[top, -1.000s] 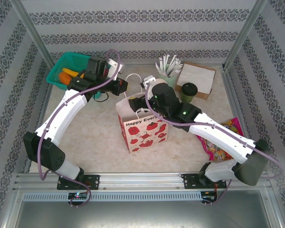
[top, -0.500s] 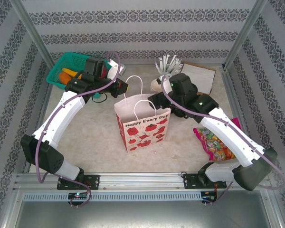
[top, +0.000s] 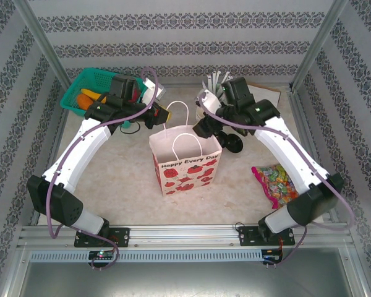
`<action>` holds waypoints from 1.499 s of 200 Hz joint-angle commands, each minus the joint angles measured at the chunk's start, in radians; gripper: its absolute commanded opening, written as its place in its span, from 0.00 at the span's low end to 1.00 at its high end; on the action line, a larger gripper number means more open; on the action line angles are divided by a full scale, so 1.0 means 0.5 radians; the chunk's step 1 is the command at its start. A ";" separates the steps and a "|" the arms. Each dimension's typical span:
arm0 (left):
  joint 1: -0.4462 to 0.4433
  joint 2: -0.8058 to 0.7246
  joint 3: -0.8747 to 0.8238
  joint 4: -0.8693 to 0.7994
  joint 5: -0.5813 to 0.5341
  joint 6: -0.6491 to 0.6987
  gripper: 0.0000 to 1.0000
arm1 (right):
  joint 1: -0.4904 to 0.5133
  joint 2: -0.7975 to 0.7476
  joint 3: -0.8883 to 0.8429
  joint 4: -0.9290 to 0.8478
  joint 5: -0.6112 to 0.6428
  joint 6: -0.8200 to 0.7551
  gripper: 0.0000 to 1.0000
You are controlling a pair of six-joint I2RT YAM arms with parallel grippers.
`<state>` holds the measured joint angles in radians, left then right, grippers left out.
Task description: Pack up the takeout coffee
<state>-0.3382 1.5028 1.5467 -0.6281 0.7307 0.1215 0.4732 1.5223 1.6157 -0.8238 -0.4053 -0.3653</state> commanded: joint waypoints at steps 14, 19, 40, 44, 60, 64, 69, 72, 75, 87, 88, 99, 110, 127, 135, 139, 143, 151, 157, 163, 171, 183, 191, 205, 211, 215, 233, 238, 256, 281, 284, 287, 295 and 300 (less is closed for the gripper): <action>0.027 0.025 0.021 0.075 0.100 0.032 0.00 | -0.011 0.210 0.224 -0.208 -0.163 -0.428 0.74; 0.026 0.028 0.024 0.077 0.102 0.030 0.00 | -0.014 0.249 0.252 -0.230 -0.185 -0.474 0.74; 0.028 0.034 0.034 0.078 0.092 0.021 0.00 | -0.025 0.415 0.442 -0.417 -0.305 -0.620 0.73; 0.029 0.036 0.034 0.076 0.088 0.021 0.00 | -0.026 0.446 0.480 -0.450 -0.328 -0.640 0.73; 0.027 0.037 0.040 0.077 0.080 0.013 0.00 | -0.040 0.551 0.614 -0.540 -0.446 -0.689 0.70; 0.027 0.039 0.042 0.080 0.078 0.007 0.00 | -0.043 0.574 0.641 -0.558 -0.484 -0.698 0.69; 0.027 0.041 0.046 0.079 0.071 0.000 0.00 | -0.047 0.599 0.674 -0.582 -0.527 -0.712 0.67; 0.026 0.044 0.047 0.078 0.068 -0.006 0.00 | -0.047 0.615 0.692 -0.597 -0.547 -0.723 0.66; 0.026 0.047 0.051 0.078 0.064 -0.011 0.00 | -0.048 0.629 0.707 -0.611 -0.565 -0.736 0.65; 0.026 0.054 0.055 0.087 0.039 -0.037 0.00 | -0.046 0.672 0.749 -0.649 -0.607 -0.774 0.61; 0.026 0.053 0.055 0.087 0.037 -0.041 0.00 | -0.047 0.675 0.752 -0.652 -0.612 -0.775 0.60; 0.030 0.063 0.063 0.092 0.020 -0.069 0.00 | -0.049 0.694 0.760 -0.669 -0.628 -0.800 0.56; 0.034 0.075 0.078 0.094 0.030 -0.108 0.00 | -0.046 0.693 0.744 -0.663 -0.626 -0.801 0.51; 0.041 0.098 0.108 0.092 0.091 -0.155 0.00 | -0.044 0.658 0.687 -0.594 -0.601 -0.768 0.40; 0.043 0.110 0.121 0.089 0.118 -0.165 0.00 | -0.044 0.640 0.649 -0.543 -0.601 -0.744 0.35; 0.044 0.115 0.125 0.087 0.129 -0.171 0.00 | -0.041 0.629 0.631 -0.523 -0.606 -0.739 0.33; 0.047 0.116 0.125 0.090 0.136 -0.173 0.00 | -0.041 0.621 0.616 -0.509 -0.605 -0.737 0.32; 0.046 0.119 0.128 0.090 0.143 -0.179 0.00 | -0.036 0.602 0.592 -0.492 -0.601 -0.736 0.28; 0.046 0.121 0.133 0.090 0.143 -0.184 0.00 | -0.035 0.593 0.580 -0.486 -0.593 -0.733 0.26; 0.049 0.121 0.135 0.092 0.147 -0.187 0.00 | -0.032 0.584 0.573 -0.484 -0.589 -0.733 0.24; 0.050 0.116 0.134 0.091 0.156 -0.190 0.00 | -0.029 0.576 0.558 -0.487 -0.573 -0.728 0.20; 0.055 0.108 0.134 0.094 0.168 -0.195 0.00 | -0.020 0.553 0.541 -0.483 -0.542 -0.717 0.12; 0.057 0.100 0.140 0.092 0.163 -0.202 0.02 | -0.016 0.527 0.521 -0.460 -0.524 -0.688 0.08; 0.075 0.081 0.140 0.091 0.146 -0.231 0.07 | -0.002 0.461 0.469 -0.380 -0.479 -0.604 0.01; 0.086 0.071 0.139 0.098 0.138 -0.250 0.11 | 0.004 0.428 0.445 -0.339 -0.457 -0.555 0.00; 0.093 0.064 0.135 0.104 0.136 -0.264 0.12 | 0.011 0.406 0.424 -0.311 -0.442 -0.518 0.00; 0.130 0.012 0.108 0.156 0.149 -0.357 0.31 | 0.045 0.305 0.341 -0.204 -0.344 -0.325 0.00; 0.141 -0.010 0.094 0.178 0.154 -0.383 0.40 | 0.056 0.279 0.315 -0.175 -0.296 -0.253 0.00; 0.161 -0.114 0.027 0.252 0.090 -0.459 0.76 | 0.128 0.175 0.220 -0.038 0.037 0.131 0.00; 0.182 -0.266 -0.053 0.289 -0.272 -0.590 1.00 | 0.252 0.060 0.123 0.003 0.449 0.583 0.00; 0.184 -0.279 -0.056 0.283 -0.329 -0.605 1.00 | 0.266 0.046 0.113 0.006 0.497 0.630 0.00; 0.188 -0.293 -0.059 0.274 -0.387 -0.623 1.00 | 0.280 0.033 0.101 0.012 0.536 0.688 0.00; 0.193 -0.323 -0.059 0.245 -0.576 -0.669 1.00 | 0.307 0.008 0.079 0.012 0.588 0.800 0.00; 0.194 -0.338 -0.053 0.227 -0.705 -0.691 0.99 | 0.323 -0.007 0.061 0.025 0.619 0.864 0.00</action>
<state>-0.2592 1.3964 1.5288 -0.5419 0.6395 -0.1307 0.5976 1.5639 1.6844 -0.8612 -0.2928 -0.2028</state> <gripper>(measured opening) 0.994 0.067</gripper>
